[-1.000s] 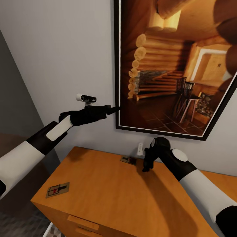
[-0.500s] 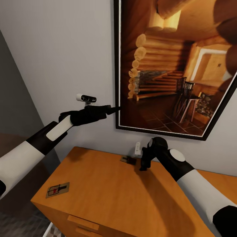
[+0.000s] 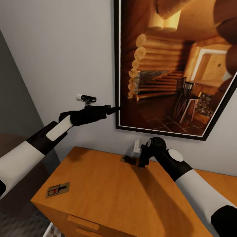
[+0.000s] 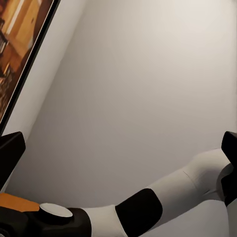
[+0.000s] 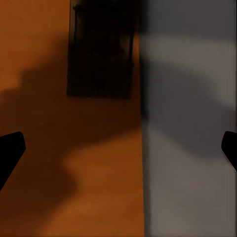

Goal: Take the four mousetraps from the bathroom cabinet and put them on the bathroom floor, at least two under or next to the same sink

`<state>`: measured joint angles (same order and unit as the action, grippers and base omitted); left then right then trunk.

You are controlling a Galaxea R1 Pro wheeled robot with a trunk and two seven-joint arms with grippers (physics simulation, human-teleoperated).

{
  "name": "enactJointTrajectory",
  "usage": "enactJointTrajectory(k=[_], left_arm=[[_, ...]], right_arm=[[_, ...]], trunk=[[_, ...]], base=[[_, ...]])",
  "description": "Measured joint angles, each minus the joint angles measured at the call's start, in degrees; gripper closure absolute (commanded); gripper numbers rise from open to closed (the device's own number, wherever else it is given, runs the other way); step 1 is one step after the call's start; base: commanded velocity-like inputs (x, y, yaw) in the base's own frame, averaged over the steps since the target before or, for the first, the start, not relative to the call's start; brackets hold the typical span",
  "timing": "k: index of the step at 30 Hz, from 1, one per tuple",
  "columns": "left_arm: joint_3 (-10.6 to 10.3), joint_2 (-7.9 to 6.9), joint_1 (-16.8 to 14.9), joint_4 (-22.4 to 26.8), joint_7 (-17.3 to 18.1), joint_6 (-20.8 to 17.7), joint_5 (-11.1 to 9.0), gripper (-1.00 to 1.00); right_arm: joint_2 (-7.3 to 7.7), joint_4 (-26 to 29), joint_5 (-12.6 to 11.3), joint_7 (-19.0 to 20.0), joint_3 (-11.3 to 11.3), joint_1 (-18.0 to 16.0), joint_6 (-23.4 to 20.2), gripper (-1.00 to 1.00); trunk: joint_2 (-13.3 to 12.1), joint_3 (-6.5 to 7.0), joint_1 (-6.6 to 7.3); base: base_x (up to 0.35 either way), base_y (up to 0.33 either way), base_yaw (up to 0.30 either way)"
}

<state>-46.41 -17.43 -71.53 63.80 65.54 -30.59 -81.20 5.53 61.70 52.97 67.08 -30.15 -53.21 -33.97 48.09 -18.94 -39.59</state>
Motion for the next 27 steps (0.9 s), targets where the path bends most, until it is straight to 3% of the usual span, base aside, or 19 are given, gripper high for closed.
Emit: enactJointTrajectory(k=[27], left_arm=[[-0.01, 0.0, 0.0, 0.0, 0.0, 0.0, -0.02, -1.0]], right_arm=[[-0.12, -0.1, -0.25, -2.55, -0.02, 0.03, -0.53, -1.0]], trunk=[[0.0, -0.01, 0.0]], base=[[0.0, 0.0, 0.0]])
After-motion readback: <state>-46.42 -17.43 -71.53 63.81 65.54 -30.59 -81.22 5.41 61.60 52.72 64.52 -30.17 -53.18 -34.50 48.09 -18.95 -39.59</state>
